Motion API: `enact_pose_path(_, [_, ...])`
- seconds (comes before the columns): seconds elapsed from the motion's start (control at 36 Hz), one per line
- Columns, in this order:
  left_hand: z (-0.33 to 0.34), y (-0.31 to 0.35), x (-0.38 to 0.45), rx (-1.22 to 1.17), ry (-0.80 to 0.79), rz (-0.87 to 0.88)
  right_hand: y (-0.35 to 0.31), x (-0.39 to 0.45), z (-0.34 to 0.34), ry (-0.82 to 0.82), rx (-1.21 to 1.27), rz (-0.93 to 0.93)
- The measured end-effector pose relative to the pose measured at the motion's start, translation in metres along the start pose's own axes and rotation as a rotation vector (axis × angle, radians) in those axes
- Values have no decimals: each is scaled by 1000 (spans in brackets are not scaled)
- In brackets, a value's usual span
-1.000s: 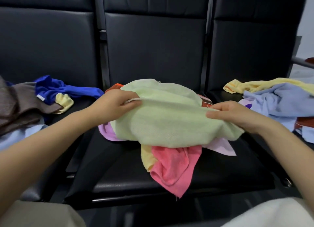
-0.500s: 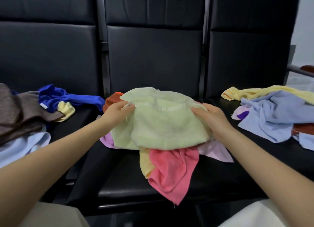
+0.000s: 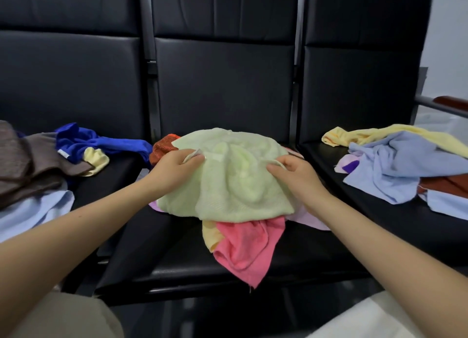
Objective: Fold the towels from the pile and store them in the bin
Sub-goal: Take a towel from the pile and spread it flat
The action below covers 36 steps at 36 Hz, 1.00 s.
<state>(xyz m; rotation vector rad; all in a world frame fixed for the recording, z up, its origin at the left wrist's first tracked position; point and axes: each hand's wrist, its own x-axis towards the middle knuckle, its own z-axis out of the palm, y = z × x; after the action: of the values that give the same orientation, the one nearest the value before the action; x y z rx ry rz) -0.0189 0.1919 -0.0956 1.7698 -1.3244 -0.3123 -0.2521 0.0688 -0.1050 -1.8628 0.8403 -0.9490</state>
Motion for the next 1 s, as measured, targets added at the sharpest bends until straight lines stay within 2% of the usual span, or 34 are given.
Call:
enact_pose_path(0.08, [-3,0,-5,18,-24,-20,1,-3,2,43,56,55])
enact_pose_path(0.22, [-4,2,-13,22,-43,11,-8,0,-1,30,638,301])
enact_pose_path(0.31, [-4,4,-15,37,-58,35,-5,4,-3,121,741,307])
enact_pose_path(0.36, [-5,4,-17,45,-59,33,-1,1,-3,179,603,251])
enact_pose_path(0.5, [-5,4,-19,54,-73,11,7,2,1,232,6,-22])
enact_pose_path(0.56, [-4,4,-19,50,-79,14,6,5,1,122,-123,-71])
enact_pose_path(0.64, [-4,5,-18,50,-79,22,14,10,-1,-20,-226,-49])
enact_pose_path(0.75, [-6,2,-16,34,-73,0,19,12,-12,-56,-193,-3])
enact_pose_path(0.83, [-11,1,-14,30,-61,-18,8,9,-22,-48,34,111])
enact_pose_path(0.89, [-15,4,-14,18,-48,-24,0,7,-31,-15,122,122])
enact_pose_path(0.94, [-21,6,-15,1,-44,-25,-5,4,-40,7,93,89])
enact_pose_path(1.0, [-24,6,-20,-47,-102,-34,-8,-4,-48,-42,57,84])
